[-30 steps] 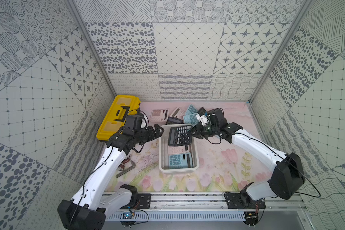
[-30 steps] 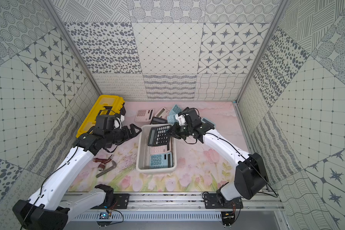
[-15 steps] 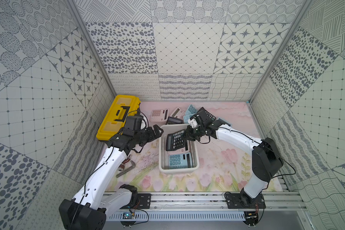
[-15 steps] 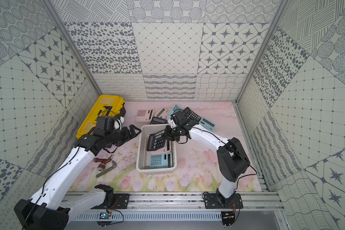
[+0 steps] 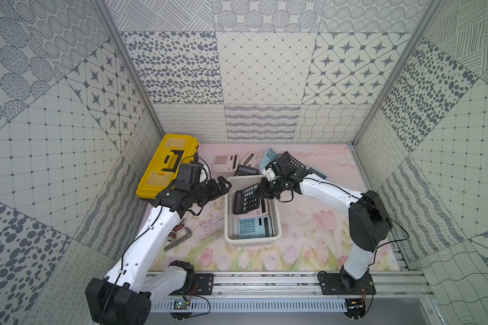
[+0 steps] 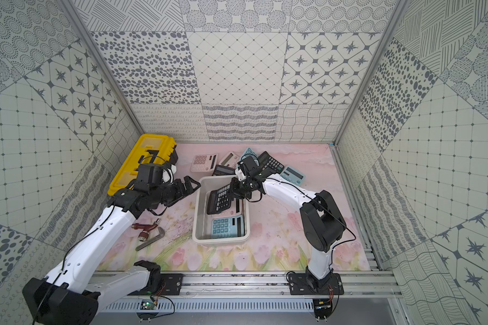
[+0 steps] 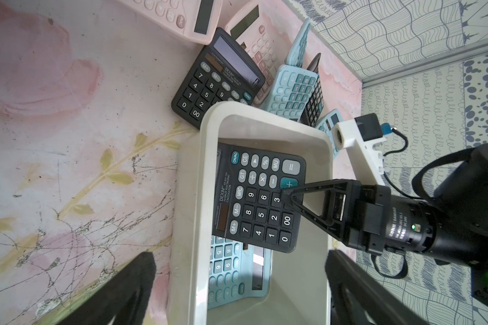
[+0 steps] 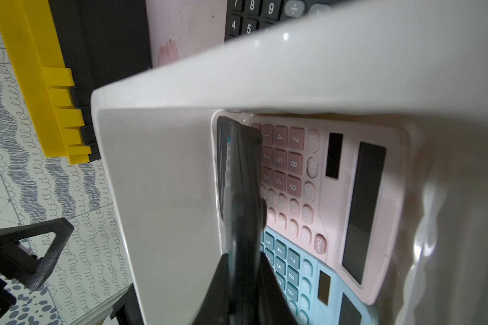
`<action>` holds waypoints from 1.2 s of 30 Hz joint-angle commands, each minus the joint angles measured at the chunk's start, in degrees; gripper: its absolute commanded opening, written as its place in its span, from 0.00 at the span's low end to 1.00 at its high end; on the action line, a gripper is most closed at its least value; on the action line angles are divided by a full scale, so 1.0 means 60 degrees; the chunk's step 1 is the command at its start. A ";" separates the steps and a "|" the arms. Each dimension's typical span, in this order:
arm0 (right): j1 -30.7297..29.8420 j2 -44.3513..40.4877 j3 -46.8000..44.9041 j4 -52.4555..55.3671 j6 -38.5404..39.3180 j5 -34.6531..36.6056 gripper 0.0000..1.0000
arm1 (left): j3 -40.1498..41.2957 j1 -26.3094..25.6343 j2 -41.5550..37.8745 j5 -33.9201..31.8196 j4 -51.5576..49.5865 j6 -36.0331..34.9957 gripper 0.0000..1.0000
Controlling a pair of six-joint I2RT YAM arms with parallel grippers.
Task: Put the calculator in the storage box
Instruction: Place the calculator in the storage box.
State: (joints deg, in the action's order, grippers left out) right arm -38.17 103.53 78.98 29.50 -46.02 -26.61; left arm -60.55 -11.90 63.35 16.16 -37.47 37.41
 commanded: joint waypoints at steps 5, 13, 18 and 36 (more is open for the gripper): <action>-0.0062 0.0653 0.0484 -0.0181 0.0275 -0.0197 0.12 | -0.0008 0.0037 0.0056 0.0309 0.0249 -0.0001 1.00; -0.0111 0.0321 0.0569 0.0252 0.0501 -0.0121 0.15 | -0.0001 0.0034 0.0119 0.0367 0.0306 0.0011 1.00; -0.0284 0.0213 0.1015 0.0673 0.0564 0.0033 0.14 | 0.0022 0.0043 0.0152 0.0316 0.0290 0.0011 1.00; -0.0537 0.1243 0.2136 0.1661 0.0870 0.0734 0.15 | 0.0043 0.0046 0.0177 0.0368 0.0328 -0.0025 1.00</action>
State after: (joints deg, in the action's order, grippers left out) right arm -41.19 109.95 89.73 39.09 -42.41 -23.53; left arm -60.16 -11.90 64.10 17.50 -36.97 37.43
